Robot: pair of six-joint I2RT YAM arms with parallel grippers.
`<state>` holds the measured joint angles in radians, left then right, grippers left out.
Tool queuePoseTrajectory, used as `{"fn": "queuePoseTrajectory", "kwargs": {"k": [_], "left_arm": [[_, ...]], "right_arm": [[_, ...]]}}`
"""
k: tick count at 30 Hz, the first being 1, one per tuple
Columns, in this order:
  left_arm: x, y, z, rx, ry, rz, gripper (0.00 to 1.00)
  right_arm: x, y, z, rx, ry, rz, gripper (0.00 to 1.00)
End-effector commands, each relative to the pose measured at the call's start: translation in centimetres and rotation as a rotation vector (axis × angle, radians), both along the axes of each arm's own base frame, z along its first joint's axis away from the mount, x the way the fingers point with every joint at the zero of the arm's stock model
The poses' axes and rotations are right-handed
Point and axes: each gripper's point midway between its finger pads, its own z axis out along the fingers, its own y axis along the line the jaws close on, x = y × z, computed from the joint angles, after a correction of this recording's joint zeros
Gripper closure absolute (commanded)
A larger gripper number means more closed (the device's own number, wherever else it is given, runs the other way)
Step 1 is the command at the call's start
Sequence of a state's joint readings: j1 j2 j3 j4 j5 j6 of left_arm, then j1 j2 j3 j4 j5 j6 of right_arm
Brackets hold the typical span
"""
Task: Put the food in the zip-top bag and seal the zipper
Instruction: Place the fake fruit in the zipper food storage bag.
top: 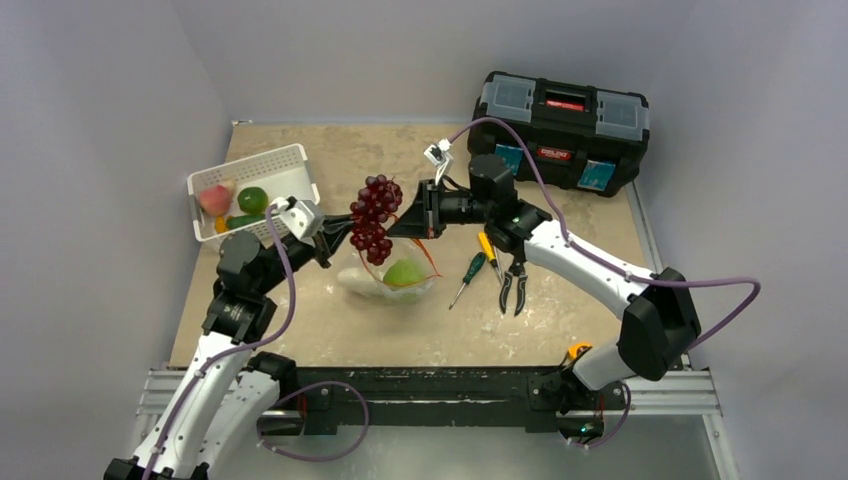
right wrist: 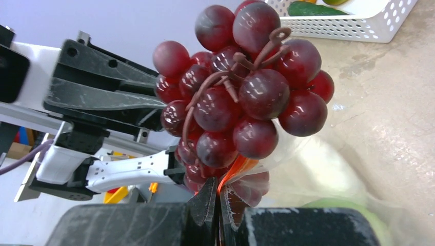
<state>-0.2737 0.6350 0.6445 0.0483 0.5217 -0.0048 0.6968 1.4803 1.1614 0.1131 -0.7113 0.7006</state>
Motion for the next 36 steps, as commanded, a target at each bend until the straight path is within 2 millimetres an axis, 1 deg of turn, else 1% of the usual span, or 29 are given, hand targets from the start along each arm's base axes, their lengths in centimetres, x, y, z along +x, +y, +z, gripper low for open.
{"fn": "queuePoseTrajectory", "kwargs": {"k": [1, 7, 11, 16, 21, 23, 25, 28, 31, 35, 36], "left_arm": [[0.1, 0.3, 1.6, 0.021, -0.148, 0.017, 1.00], [-0.7, 0.3, 2.5, -0.049, -0.226, 0.012, 1.00], [-1.2, -0.5, 2.1, -0.036, -0.229, -0.053, 1.00], [-2.2, -1.3, 1.4, -0.016, -0.236, -0.121, 1.00], [-3.4, -1.9, 1.1, -0.009, -0.262, -0.186, 1.00], [-3.3, -1.8, 0.9, -0.006, -0.255, -0.177, 1.00], [-2.6, -1.4, 0.4, 0.008, -0.218, -0.141, 1.00], [-2.9, -1.6, 0.0, 0.033, -0.209, -0.155, 1.00], [-2.9, -1.4, -0.5, 0.043, -0.200, -0.146, 1.00], [-2.6, -1.1, -1.0, 0.058, -0.193, -0.119, 1.00], [-2.4, -1.1, -1.1, 0.057, -0.184, -0.111, 1.00]], "right_arm": [[0.1, -0.4, 4.8, 0.122, -0.065, 0.043, 1.00], [1.9, -1.3, 4.3, 0.150, 0.033, 0.022, 1.00], [2.3, -1.5, 4.1, 0.198, 0.080, 0.041, 1.00], [3.3, -1.6, 3.7, 0.202, 0.099, 0.022, 1.00], [4.5, -1.4, 3.0, 0.204, 0.138, 0.000, 1.00], [4.7, -1.3, 3.0, 0.219, 0.156, 0.015, 1.00], [4.4, -1.3, 3.4, 0.237, 0.160, 0.042, 1.00], [4.6, -1.4, 3.7, 0.242, 0.148, 0.030, 1.00], [5.3, -1.8, 3.4, 0.236, 0.148, 0.015, 1.00], [5.7, -1.9, 4.5, 0.253, 0.120, -0.003, 1.00], [5.4, -1.9, 4.7, 0.254, 0.115, 0.005, 1.00]]}}
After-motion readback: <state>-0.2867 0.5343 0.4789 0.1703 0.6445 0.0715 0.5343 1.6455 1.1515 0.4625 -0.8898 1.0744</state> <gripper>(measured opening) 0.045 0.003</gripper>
